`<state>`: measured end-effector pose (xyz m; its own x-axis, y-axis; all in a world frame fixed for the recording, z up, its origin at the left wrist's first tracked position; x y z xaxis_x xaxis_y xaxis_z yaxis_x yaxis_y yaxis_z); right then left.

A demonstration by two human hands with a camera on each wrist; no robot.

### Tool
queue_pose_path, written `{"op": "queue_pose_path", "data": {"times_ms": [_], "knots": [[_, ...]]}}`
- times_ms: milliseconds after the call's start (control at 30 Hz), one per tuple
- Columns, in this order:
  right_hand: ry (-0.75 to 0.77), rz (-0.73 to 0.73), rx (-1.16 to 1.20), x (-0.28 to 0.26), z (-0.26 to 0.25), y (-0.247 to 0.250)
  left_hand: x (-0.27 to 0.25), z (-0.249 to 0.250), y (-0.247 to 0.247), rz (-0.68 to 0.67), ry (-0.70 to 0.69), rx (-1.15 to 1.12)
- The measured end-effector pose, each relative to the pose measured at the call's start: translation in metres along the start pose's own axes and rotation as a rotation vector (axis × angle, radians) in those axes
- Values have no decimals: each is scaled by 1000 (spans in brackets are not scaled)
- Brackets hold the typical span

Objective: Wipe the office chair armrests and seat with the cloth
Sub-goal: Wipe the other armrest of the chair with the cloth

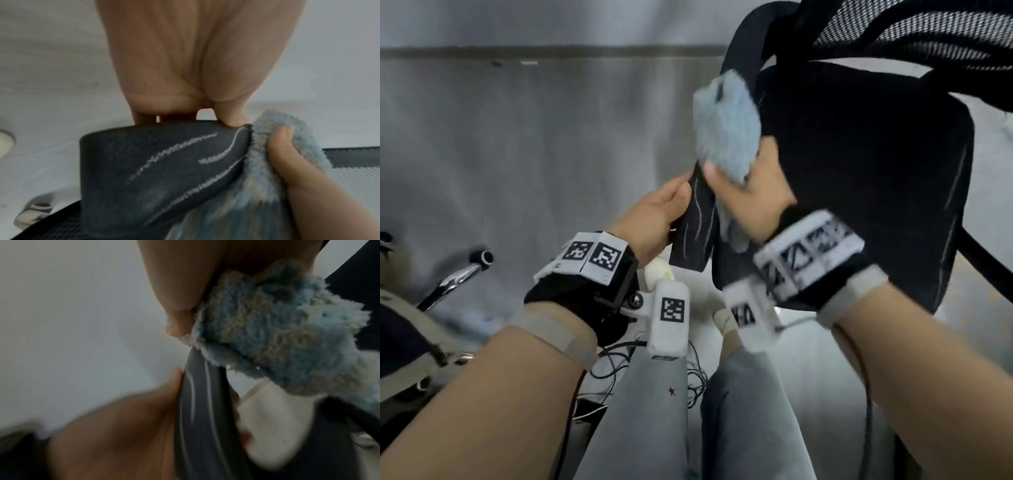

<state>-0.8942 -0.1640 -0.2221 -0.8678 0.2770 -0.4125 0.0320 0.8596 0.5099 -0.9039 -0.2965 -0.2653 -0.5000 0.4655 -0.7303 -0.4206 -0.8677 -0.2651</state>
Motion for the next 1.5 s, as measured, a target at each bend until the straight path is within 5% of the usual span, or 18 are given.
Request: {"op": "queue_pose_path", "data": {"times_ms": [133, 333, 433, 633, 733, 933, 1000, 1133, 1367, 1500], "knots": [[57, -139, -257, -25, 13, -8, -2, -2, -1, 60, -28, -14], [12, 142, -167, 60, -5, 18, -12, -3, -5, 43, -76, 109], [-8, 179, -84, 46, -4, 10, -12, 0, -4, 41, -114, 164], [99, -129, -189, -49, 13, -17, -14, -4, 3, 121, -57, 196], [74, -109, -338, -24, 8, -5, -20, -15, 4, 121, -14, 155], [50, 79, -115, 12, 2, -4, -34, -30, 9, 254, 75, 112], [21, 32, -82, -17, 10, -15, -34, -27, 8, 290, 66, 132], [215, -195, -378, -60, 24, -33, -29, -30, 8, 333, 100, 172], [62, 103, -115, 10, 2, -6, -15, -36, 15, 214, 141, 9], [86, 4, -219, -20, 16, -29, -8, -25, 6, 66, 154, -249]]}}
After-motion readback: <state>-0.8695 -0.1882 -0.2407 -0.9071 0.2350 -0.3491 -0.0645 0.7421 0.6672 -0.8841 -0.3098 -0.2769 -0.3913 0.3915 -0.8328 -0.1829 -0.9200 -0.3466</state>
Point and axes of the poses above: each hand's wrist, its own x-axis towards the middle knuckle, its own y-axis out of the back of the hand, z = x × y, the point moved 3 cm from there along x, towards the middle knuckle, and after that the axes turned 3 degrees about z, right-handed, at the moved point
